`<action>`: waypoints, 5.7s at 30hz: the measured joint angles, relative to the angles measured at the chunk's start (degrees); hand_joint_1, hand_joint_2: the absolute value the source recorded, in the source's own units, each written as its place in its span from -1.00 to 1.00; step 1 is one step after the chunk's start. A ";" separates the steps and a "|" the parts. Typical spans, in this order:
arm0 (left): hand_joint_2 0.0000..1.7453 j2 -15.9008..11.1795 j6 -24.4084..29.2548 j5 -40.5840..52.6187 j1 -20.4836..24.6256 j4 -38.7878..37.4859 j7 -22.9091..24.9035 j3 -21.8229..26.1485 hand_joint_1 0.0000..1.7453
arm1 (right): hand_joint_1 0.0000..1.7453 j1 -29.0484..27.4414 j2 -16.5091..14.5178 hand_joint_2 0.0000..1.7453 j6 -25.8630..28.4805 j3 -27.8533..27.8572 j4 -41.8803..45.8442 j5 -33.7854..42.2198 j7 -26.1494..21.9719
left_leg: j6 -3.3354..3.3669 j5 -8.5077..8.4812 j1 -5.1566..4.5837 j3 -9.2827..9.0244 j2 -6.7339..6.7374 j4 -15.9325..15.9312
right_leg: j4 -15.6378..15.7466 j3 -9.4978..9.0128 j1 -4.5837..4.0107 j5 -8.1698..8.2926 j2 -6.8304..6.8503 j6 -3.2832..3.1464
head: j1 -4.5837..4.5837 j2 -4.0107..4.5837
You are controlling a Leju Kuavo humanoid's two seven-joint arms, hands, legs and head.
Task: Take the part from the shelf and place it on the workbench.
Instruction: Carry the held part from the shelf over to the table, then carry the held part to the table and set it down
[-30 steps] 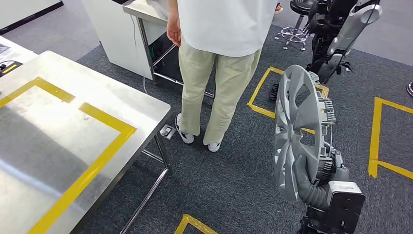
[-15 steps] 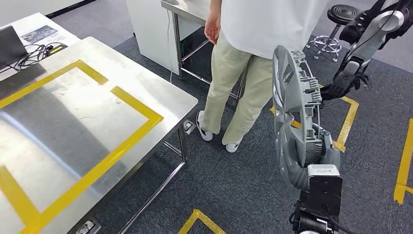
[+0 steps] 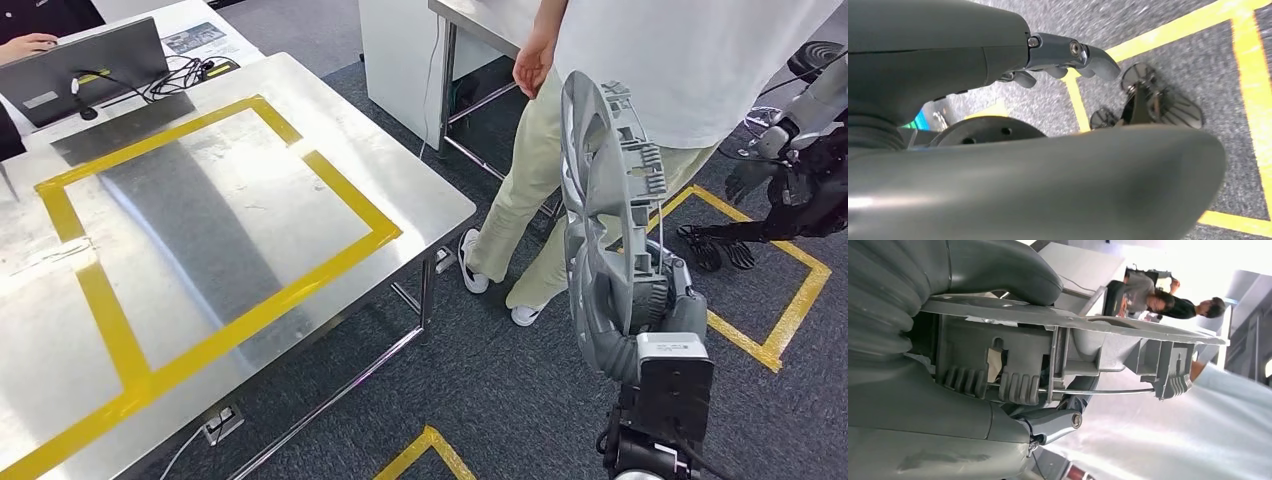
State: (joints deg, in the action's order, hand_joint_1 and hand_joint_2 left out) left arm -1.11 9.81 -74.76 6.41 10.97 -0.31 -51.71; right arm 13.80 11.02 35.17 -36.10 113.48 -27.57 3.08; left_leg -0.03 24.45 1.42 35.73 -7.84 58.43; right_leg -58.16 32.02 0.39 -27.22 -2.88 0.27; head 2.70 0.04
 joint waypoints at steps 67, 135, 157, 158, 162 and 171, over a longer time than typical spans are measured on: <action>-1.00 -1.55 -5.84 1.99 0.15 0.00 -3.01 -2.93 -1.00 | 1.00 35.17 -28.07 1.00 -17.68 -28.74 -66.90 -21.17 3.20 | 2.22 -0.65 -0.69 0.63 3.62 -0.27 | -15.35 9.33 0.27 -6.49 2.28 2.29 | -0.65 0.00; -1.00 -0.50 -6.43 -1.35 -0.44 0.08 -1.76 -1.97 -1.00 | 1.00 42.27 -30.68 -1.00 -31.10 -32.28 -73.16 -14.04 10.06 | 0.47 1.82 -0.36 -0.39 5.38 1.68 | -2.34 3.01 -2.65 0.36 2.79 -4.12 | 0.34 0.00; -1.00 -0.80 -5.92 -3.09 -0.66 -0.20 -1.09 0.08 -1.00 | -1.00 47.27 -26.61 -1.00 -32.16 -29.68 -79.30 -13.62 10.10 | 0.09 2.42 1.15 0.89 7.20 3.70 | -11.17 7.18 -0.41 -4.44 3.60 1.36 | -0.49 0.00; -1.00 -0.81 -6.22 -2.80 -0.66 -0.21 -1.35 0.08 -1.00 | -1.00 47.20 -26.32 -1.00 -31.73 -29.63 -78.66 -13.38 8.36 | 0.14 2.40 1.06 0.93 7.16 3.68 | -14.82 8.86 -0.37 -5.83 3.58 1.40 | -0.15 0.00; -1.00 -0.91 -6.73 -2.23 -0.66 -0.23 -1.86 0.07 -1.00 | -1.00 46.79 -24.41 -1.00 -28.67 -29.17 -73.39 -13.75 6.58 | 0.28 2.42 0.27 0.75 6.80 3.61 | -13.49 8.58 -0.85 -2.72 3.28 -0.35 | 0.78 0.00; -1.00 -0.03 -5.87 -4.38 -0.97 -0.21 -3.75 0.24 -1.00 | -1.00 40.21 -16.25 -1.00 -15.99 -21.48 -51.93 -1.03 9.23 | -0.58 3.47 0.26 1.15 7.09 4.25 | 2.64 -0.06 -1.69 2.60 3.29 -3.50 | 0.45 0.00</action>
State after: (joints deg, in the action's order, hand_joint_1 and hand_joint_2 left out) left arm -1.14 3.94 -79.14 5.44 10.75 -4.06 -51.47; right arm 54.01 -5.23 19.18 -57.58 61.54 -28.60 12.31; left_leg -0.61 27.92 1.67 36.88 -0.75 62.68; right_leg -55.51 31.96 -1.30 -24.62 0.41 -3.23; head 3.15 0.04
